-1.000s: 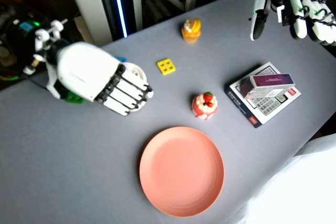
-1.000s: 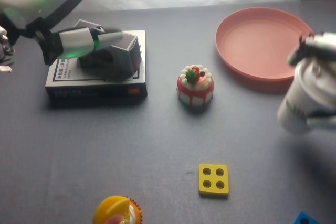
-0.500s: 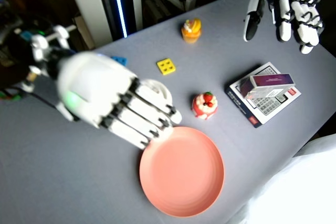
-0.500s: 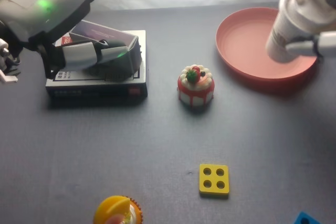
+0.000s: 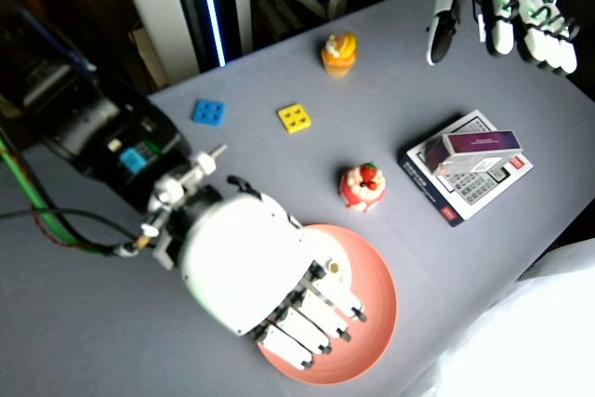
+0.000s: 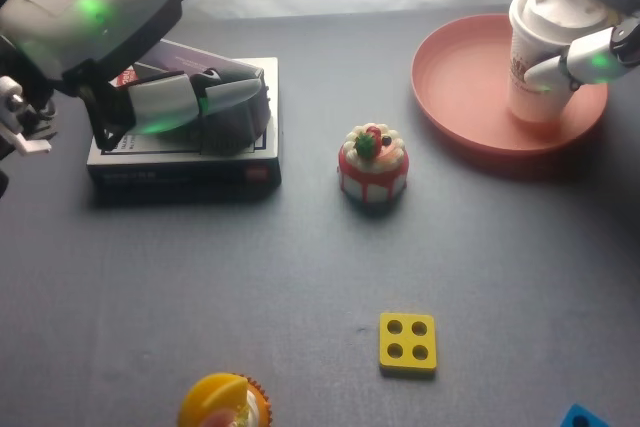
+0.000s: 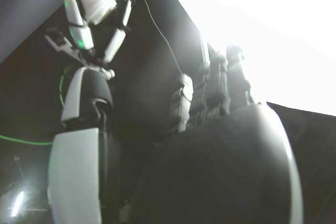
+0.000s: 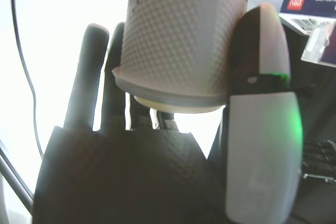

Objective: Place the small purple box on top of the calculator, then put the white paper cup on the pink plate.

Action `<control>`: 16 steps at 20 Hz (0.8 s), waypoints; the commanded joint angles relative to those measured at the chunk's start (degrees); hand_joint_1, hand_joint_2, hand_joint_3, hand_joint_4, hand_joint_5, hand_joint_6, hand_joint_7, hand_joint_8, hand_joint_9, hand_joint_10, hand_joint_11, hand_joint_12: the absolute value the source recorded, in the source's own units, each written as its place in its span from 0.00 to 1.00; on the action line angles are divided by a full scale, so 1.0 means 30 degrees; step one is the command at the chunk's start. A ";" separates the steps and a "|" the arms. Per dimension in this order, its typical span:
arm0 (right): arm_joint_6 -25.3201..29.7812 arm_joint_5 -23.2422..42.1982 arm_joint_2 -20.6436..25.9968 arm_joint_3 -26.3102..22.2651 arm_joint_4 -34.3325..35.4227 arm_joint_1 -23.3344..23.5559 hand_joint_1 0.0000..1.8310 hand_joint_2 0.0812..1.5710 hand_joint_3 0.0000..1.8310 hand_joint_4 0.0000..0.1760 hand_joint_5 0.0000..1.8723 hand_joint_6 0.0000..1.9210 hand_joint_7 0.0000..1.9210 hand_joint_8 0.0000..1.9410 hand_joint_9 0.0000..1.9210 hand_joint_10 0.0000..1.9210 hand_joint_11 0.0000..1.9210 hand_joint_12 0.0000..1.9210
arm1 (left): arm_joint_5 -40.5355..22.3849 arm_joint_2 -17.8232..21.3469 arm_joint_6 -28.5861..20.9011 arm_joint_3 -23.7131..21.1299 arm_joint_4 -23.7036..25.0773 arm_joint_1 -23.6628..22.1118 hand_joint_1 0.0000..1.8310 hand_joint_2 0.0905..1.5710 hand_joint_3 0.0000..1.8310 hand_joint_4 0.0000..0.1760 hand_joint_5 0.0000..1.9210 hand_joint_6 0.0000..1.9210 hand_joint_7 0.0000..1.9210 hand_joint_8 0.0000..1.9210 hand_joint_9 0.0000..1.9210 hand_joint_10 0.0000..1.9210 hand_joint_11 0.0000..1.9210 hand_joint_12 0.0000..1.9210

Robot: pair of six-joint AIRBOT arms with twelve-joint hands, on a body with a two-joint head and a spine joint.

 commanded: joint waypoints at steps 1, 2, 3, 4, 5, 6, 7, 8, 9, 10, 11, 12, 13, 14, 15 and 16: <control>0.0032 0.2321 -0.0017 0.0236 0.0055 0.0271 0.66 0.73 0.00 0.00 0.14 0.48 0.21 0.60 0.23 0.78 0.21 0.98 | -0.2590 -0.0028 -0.0100 0.0020 -0.0169 -0.0236 0.43 0.75 0.00 0.46 0.02 0.00 0.00 0.00 0.00 0.00 0.00 0.00; 0.0032 0.2325 -0.0111 0.0335 0.0135 0.0271 0.66 0.71 0.00 0.00 0.16 0.46 0.22 0.50 0.23 0.73 0.19 0.95 | -0.2627 -0.0078 -0.0195 0.0077 -0.0169 -0.0223 0.44 0.75 0.00 0.40 0.02 0.00 0.00 0.00 0.00 0.00 0.01 0.00; 0.0032 0.2325 -0.0157 0.0383 0.0145 0.0271 0.66 0.71 0.00 0.00 0.16 0.46 0.22 0.50 0.23 0.73 0.19 0.95 | -0.2636 -0.0149 -0.0256 0.0144 -0.0169 -0.0219 0.44 0.75 0.00 0.40 0.02 0.00 0.00 0.00 0.00 0.00 0.01 0.00; 0.0032 0.2323 -0.0200 0.0436 0.0145 0.0271 0.65 0.70 0.00 0.00 0.14 0.45 0.20 0.46 0.20 0.71 0.17 0.94 | -0.2640 -0.0221 -0.0277 0.0203 -0.0169 -0.0219 0.43 0.75 0.00 0.42 0.02 0.00 0.00 0.00 0.00 0.00 0.01 0.01; 0.0032 0.2319 -0.0233 0.0482 0.0145 0.0271 0.63 0.70 0.00 0.00 0.13 0.44 0.18 0.44 0.18 0.71 0.13 0.95 | -0.2703 -0.0244 -0.0281 0.0218 -0.0169 -0.0217 0.44 0.75 0.00 0.47 0.01 0.00 0.00 0.00 0.00 0.00 0.01 0.01; 0.0032 0.2310 -0.0256 0.0513 0.0145 0.0271 0.61 0.69 0.00 0.00 0.11 0.40 0.17 0.41 0.14 0.72 0.05 0.99 | -0.2766 -0.0246 -0.0287 0.0216 -0.0169 -0.0213 0.44 0.76 0.00 0.48 0.01 0.00 0.00 0.00 0.00 0.00 0.00 0.06; 0.0032 0.2298 -0.0290 0.0545 0.0181 0.0271 0.59 0.68 0.00 0.00 0.10 0.35 0.16 0.37 0.13 0.71 0.01 1.00 | -0.2835 -0.0246 -0.0321 0.0214 -0.0167 -0.0205 0.45 0.76 0.00 0.46 0.01 0.00 0.00 0.00 0.00 0.00 0.00 0.09; 0.0032 0.2291 -0.0321 0.0562 0.0195 0.0269 0.57 0.68 0.00 0.00 0.06 0.27 0.13 0.27 0.10 0.66 0.00 1.00 | -0.2856 -0.0252 -0.0340 0.0218 -0.0167 -0.0202 0.44 0.75 0.00 0.49 0.01 0.00 0.00 0.00 0.00 0.00 0.00 0.12; 0.0032 0.2283 -0.0327 0.0561 0.0195 0.0269 0.55 0.67 0.00 0.11 0.02 0.17 0.07 0.14 0.04 0.57 0.00 0.90 | -0.2864 -0.0263 -0.0358 0.0228 -0.0167 -0.0202 0.44 0.75 0.00 0.53 0.01 0.00 0.00 0.00 0.00 0.00 0.00 0.11; 0.0032 0.2281 -0.0327 0.0553 0.0195 0.0269 0.55 0.67 0.00 0.15 0.02 0.13 0.07 0.08 0.03 0.53 0.00 0.85 | -0.2871 -0.0263 -0.0371 0.0234 -0.0167 -0.0192 0.44 0.75 0.00 0.54 0.01 0.00 0.00 0.00 0.00 0.00 0.00 0.11; 0.0032 0.2281 -0.0327 0.0524 0.0196 0.0269 0.49 0.65 0.00 0.35 0.00 0.03 0.01 0.02 0.01 0.27 0.00 0.50 | -0.2896 -0.0265 -0.0407 0.0243 -0.0167 -0.0181 0.44 0.76 0.00 0.55 0.01 0.00 0.00 0.00 0.00 0.00 0.00 0.08; 0.0032 0.2285 -0.0325 0.0503 0.0196 0.0269 0.46 0.64 0.00 0.33 0.00 0.00 0.00 0.00 0.01 0.12 0.00 0.34 | -0.2917 -0.0269 -0.0422 0.0245 -0.0167 -0.0175 0.45 0.75 0.00 0.49 0.01 0.00 0.00 0.00 0.00 0.00 0.00 0.07; 0.0032 0.2289 -0.0321 0.0454 0.0196 0.0269 0.45 0.63 0.00 0.29 0.00 0.00 0.00 0.00 0.01 0.07 0.00 0.33 | -0.2965 -0.0273 -0.0449 0.0251 -0.0169 -0.0154 0.45 0.75 0.00 0.45 0.02 0.00 0.00 0.00 0.00 0.00 0.00 0.07; 0.0032 0.2296 -0.0315 0.0392 0.0193 0.0269 0.45 0.63 0.00 0.29 0.00 0.00 0.00 0.00 0.01 0.07 0.00 0.33 | -0.2992 -0.0278 -0.0485 0.0270 -0.0180 -0.0139 0.45 0.75 0.00 0.45 0.02 0.00 0.00 0.00 0.00 0.00 0.00 0.07; 0.0032 0.2296 -0.0313 0.0356 0.0181 0.0269 0.44 0.64 0.00 0.17 0.00 0.00 0.00 0.00 0.01 0.03 0.00 0.41 | -0.2993 -0.0284 -0.0537 0.0287 -0.0182 -0.0137 0.45 0.75 0.00 0.41 0.02 0.00 0.00 0.00 0.00 0.00 0.00 0.07; 0.0030 0.2302 -0.0307 0.0257 0.0080 0.0269 0.44 0.65 0.00 0.15 0.00 0.00 0.00 0.00 0.00 0.02 0.00 0.43 | -0.2993 -0.0284 -0.0585 0.0299 -0.0182 -0.0135 0.42 0.75 0.00 0.48 0.02 0.00 0.00 0.00 0.00 0.00 0.00 0.03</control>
